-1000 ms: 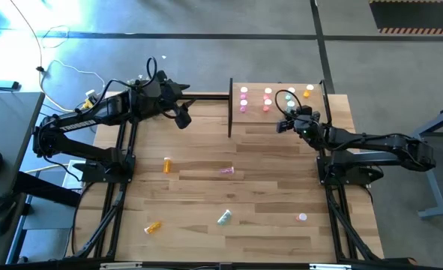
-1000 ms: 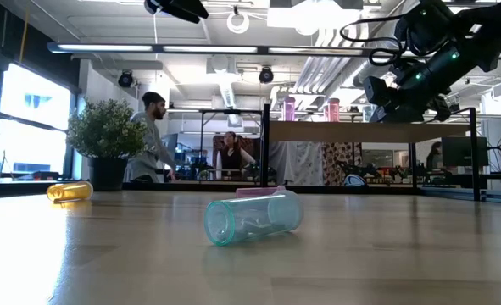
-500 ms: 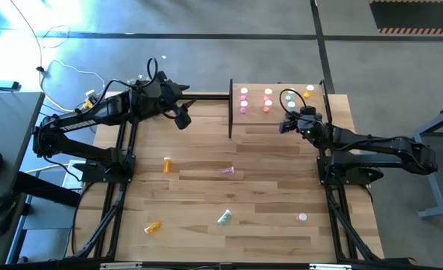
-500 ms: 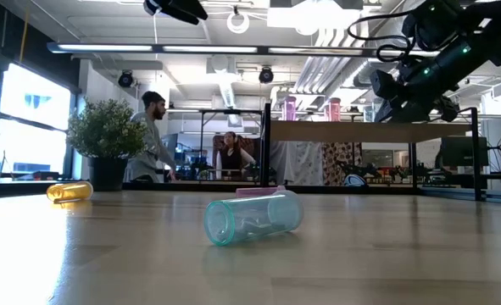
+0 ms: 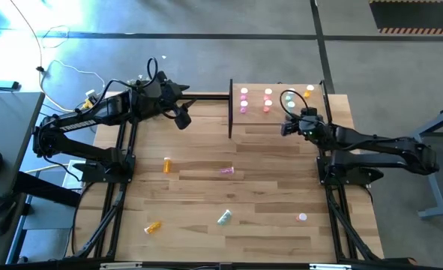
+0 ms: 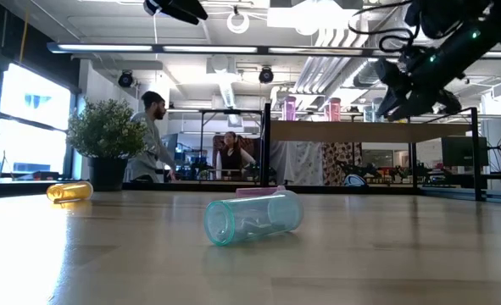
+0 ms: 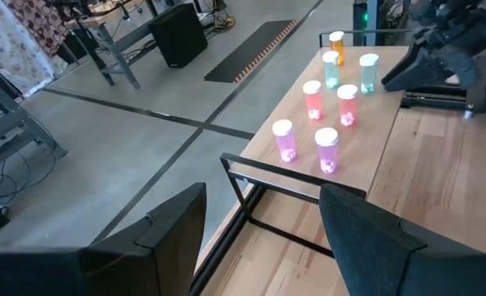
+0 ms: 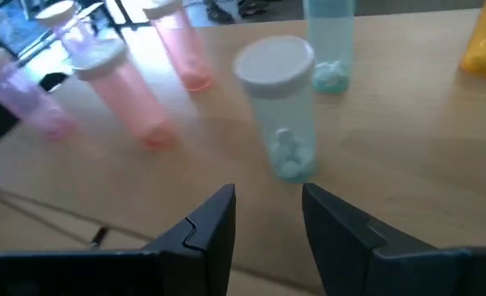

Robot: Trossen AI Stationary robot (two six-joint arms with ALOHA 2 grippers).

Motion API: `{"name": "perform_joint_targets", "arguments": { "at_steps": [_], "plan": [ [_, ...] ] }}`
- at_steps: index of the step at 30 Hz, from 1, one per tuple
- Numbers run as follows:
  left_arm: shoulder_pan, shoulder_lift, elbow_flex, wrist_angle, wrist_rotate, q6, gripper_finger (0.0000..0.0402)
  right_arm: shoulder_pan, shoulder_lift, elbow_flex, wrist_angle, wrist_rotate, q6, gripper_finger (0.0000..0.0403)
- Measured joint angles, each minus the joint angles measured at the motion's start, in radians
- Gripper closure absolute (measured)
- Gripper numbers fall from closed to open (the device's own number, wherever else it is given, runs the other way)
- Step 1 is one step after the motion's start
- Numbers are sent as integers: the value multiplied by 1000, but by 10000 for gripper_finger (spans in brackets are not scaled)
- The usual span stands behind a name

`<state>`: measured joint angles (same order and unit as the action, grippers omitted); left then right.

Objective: Pick and place medicine bottles onto shelf by color
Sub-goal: Put the top orange pill bottle on the shelf aligned with the other orange pill bottle

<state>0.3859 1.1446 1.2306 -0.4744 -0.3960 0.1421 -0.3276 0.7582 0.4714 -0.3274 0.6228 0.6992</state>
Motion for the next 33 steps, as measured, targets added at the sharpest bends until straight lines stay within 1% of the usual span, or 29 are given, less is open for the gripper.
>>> {"name": "perform_joint_targets", "arguments": {
  "at_steps": [5, 10, 11, 15, 18, 21, 26, 29, 33],
  "plan": [
    [0, 0, 0, -23, 0, -12, 174, 70, 0, 109, -160, -44, 81, 270],
    [0, 0, 0, -110, 8, -52, 174, 154, 0, 175, -271, -70, 161, 270],
    [0, 0, 0, -135, 25, -64, 174, 171, 0, 184, -276, -75, 173, 269],
    [-3, 0, -10, -230, 147, -135, 174, 238, 0, 200, -279, -98, 217, 269],
    [-27, 0, -32, -308, 182, -235, 174, 289, 0, 203, -275, -147, 270, 269],
    [-77, -4, -85, -338, 168, -321, 174, 350, 6, 203, -261, -167, 298, 269],
    [-169, -26, -211, -338, 146, -478, 174, 437, 29, 203, -145, -171, 287, 269],
    [-227, -42, -278, -340, 117, -600, 174, 469, 47, 203, -95, -169, 266, 269],
    [-296, -56, -340, -342, 112, -781, 174, 488, 63, 203, -38, -168, 229, 269]
  ]
}}
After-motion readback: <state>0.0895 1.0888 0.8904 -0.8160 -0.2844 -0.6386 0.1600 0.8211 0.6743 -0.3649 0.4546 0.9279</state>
